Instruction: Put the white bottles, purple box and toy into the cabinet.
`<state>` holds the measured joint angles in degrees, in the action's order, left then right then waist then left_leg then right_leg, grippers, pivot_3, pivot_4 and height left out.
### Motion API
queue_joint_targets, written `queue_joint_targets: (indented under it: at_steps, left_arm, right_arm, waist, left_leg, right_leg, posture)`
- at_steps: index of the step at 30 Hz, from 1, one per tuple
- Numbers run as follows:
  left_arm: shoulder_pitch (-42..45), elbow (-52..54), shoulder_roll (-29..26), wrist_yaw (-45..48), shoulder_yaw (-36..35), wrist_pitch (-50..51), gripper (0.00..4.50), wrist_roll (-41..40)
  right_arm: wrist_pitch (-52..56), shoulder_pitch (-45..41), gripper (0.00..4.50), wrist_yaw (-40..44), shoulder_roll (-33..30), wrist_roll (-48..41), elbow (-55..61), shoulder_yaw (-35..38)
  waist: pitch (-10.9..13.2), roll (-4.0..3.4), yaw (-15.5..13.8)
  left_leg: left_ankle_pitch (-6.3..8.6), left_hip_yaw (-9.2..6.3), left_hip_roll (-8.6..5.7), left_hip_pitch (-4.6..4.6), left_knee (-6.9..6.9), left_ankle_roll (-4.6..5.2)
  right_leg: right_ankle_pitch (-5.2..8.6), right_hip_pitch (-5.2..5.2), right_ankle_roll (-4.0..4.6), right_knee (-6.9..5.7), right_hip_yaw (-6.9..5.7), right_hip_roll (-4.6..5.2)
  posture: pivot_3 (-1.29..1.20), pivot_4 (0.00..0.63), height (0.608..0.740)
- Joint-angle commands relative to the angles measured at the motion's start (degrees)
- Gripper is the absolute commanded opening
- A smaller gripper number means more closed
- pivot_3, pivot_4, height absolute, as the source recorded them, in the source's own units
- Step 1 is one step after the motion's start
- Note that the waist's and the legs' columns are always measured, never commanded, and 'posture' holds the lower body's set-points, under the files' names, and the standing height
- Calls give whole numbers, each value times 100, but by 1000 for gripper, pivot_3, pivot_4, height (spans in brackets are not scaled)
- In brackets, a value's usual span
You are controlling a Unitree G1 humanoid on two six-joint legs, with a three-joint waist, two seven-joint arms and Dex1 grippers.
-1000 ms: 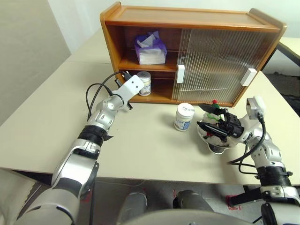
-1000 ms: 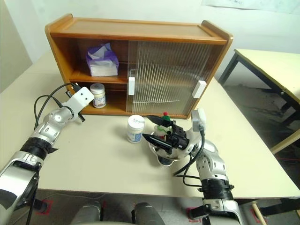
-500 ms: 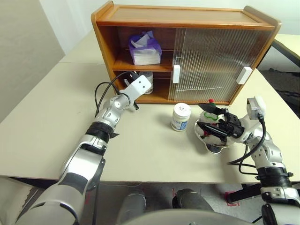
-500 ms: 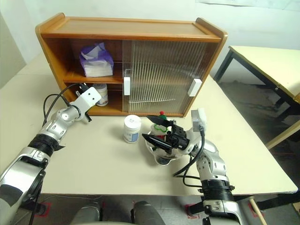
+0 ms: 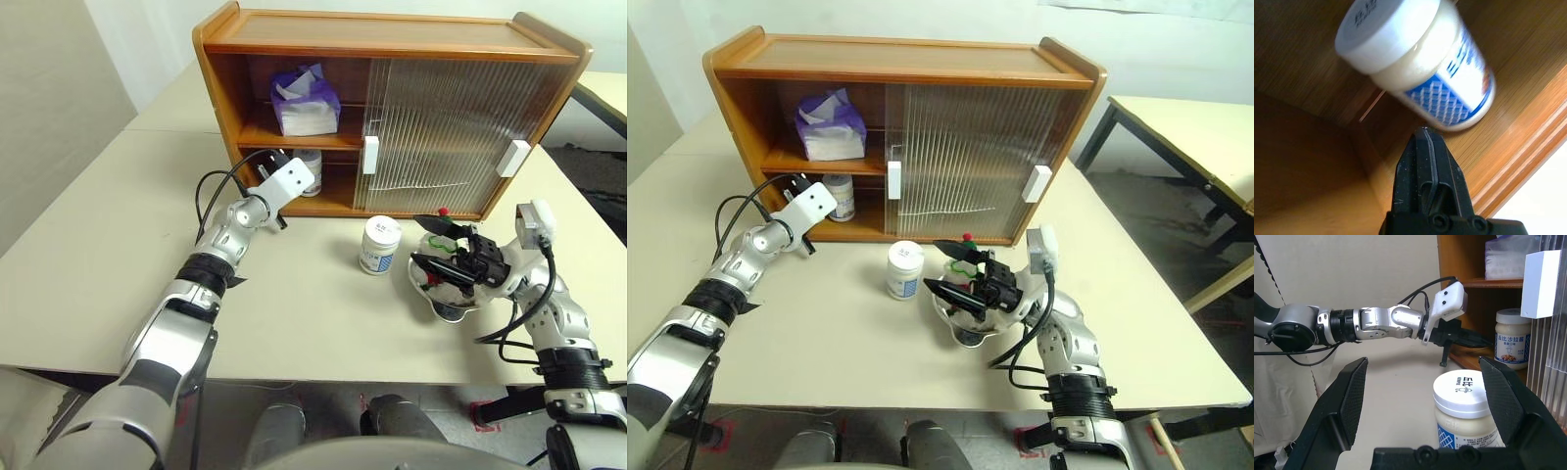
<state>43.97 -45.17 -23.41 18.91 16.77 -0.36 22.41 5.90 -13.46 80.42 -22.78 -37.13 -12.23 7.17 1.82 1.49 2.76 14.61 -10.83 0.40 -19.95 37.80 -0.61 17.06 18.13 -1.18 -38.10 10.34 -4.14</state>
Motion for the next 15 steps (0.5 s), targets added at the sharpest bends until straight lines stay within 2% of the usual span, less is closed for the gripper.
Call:
queue_joint_targets:
  at_steps: [1,15]
  left_arm:
    - [174,-173,6,45,80,-86,33,94]
    - [816,-1337,237,-111,227,-611,33,259]
  right_arm:
    - [-4,-5,4500,40,-36,5,-30,10]
    - [64,154,4500,6,-138,-51,151,84]
  waist:
    - [0,0,0]
    - [0,1,40]
  left_leg:
    - [0,0,0,-1,1,0]
    - [1,0,0,-4,2,2]
  right_leg:
    - [0,-1,0,0,0,0]
    - [5,-1,-8,2,1,0]
  posture:
    - [-123,0,740]
    - [-146,0,740]
